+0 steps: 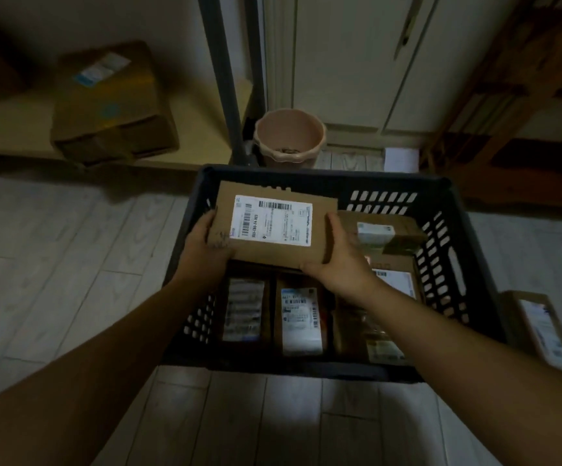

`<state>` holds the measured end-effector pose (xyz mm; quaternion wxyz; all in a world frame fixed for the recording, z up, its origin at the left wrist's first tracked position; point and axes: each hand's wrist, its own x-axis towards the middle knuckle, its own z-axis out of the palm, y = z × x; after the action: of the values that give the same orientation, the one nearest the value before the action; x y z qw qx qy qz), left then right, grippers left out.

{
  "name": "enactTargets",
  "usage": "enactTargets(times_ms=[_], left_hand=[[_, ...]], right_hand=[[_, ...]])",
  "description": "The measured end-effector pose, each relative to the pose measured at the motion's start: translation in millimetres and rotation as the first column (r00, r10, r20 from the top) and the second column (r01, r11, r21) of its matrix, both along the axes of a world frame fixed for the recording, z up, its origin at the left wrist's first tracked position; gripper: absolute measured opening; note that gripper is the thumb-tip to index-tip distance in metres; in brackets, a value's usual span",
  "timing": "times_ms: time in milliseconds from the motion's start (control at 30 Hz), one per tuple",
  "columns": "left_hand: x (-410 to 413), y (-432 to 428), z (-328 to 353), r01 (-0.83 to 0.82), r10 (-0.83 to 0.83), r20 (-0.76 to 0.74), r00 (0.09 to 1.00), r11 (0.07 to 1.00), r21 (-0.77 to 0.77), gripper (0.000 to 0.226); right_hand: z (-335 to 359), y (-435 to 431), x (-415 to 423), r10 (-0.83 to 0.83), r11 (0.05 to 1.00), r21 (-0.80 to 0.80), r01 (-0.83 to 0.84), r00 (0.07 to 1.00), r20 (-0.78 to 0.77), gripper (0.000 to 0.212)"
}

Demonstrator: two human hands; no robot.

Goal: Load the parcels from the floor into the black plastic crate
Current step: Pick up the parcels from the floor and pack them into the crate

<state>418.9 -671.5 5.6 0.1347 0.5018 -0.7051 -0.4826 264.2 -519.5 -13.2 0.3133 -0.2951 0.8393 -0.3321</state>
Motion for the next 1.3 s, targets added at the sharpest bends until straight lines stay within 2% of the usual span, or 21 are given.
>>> enactTargets(times_ms=[133,200,267,333,367,400,533,600,700,800,900,1100,1300], left_hand=[[-5.6,-7.3,-16.1,0.025,-0.021,-0.074,0.997,0.998,0.059,0.064],[-10.5,-7.7,-16.6,0.052,-0.049,-0.051,0.997,0.997,0.052,0.061],[-12.4,-10.7,-17.0,-0.04,0.04,-0.071,0.997,0.999,0.0,0.062],[-13.5,-11.9,-17.1,-0.188,0.199,-0.165,0.966,0.979,0.08,0.068],[-14.1,-11.9,-18.4,-0.21,0.232,-0.202,0.952,0.97,0.123,0.071],[-15.4,-12.0,-21.3,-0.193,0.221,-0.219,0.951,0.971,0.141,0.075],[-18.8,-12.5,-31.2,0.039,-0.006,-0.193,0.981,0.985,0.168,0.094],[-18.4,-13.6,-33.3,0.115,-0.088,-0.123,0.988,0.968,0.224,0.099],[-14.4,-12.7,-33.2,0.211,-0.228,0.099,0.969,0.964,0.161,0.093],[-8.5,-4.1,-33.8,0.375,-0.389,0.327,0.861,0.921,0.108,0.065],[-2.7,-4.6,-38.6,0.463,-0.5,0.495,0.71,0.862,0.207,0.068],[0.6,-9.4,-46.8,0.492,-0.565,0.549,0.616,0.82,0.292,0.058],[-1.0,-14.9,-51.0,0.472,-0.572,0.54,0.617,0.819,0.327,0.056]], right_hand=[[-18.6,-8.3,-10.3,-0.206,0.976,-0.062,0.21,0.977,0.063,0.105],[-17.5,-9.3,-16.4,-0.217,0.974,-0.046,0.223,0.971,0.105,0.094],[-15.9,-9.2,-16.0,-0.2,0.976,-0.051,0.213,0.961,0.19,0.074],[-14.4,-7.6,-8.6,-0.186,0.98,-0.018,0.199,0.943,0.274,0.063],[-15.4,-6.8,-5.1,-0.172,0.984,0.006,0.178,0.942,0.289,0.062],[-15.9,-5.6,-1.7,-0.148,0.989,0.034,0.144,0.947,0.284,0.061],[-14.8,-3.1,7.2,-0.036,0.991,0.132,0.003,0.969,0.246,0.057],[-15.7,-4.1,13.8,0.033,0.99,0.127,-0.063,0.972,0.231,0.067],[-19.2,-10.1,30.7,0.146,0.978,0.108,-0.178,0.956,0.254,0.09],[-32.9,-16.6,46.3,0.218,0.951,0.149,-0.271,0.929,0.3,0.087],[-45.5,-23.5,57.7,0.283,0.917,0.191,-0.35,0.909,0.305,0.082],[-52.2,-36.0,62.0,0.369,0.87,0.234,-0.435,0.887,0.276,0.097],[-54.6,-37.2,61.7,0.425,0.847,0.213,-0.487,0.862,0.277,0.087]])
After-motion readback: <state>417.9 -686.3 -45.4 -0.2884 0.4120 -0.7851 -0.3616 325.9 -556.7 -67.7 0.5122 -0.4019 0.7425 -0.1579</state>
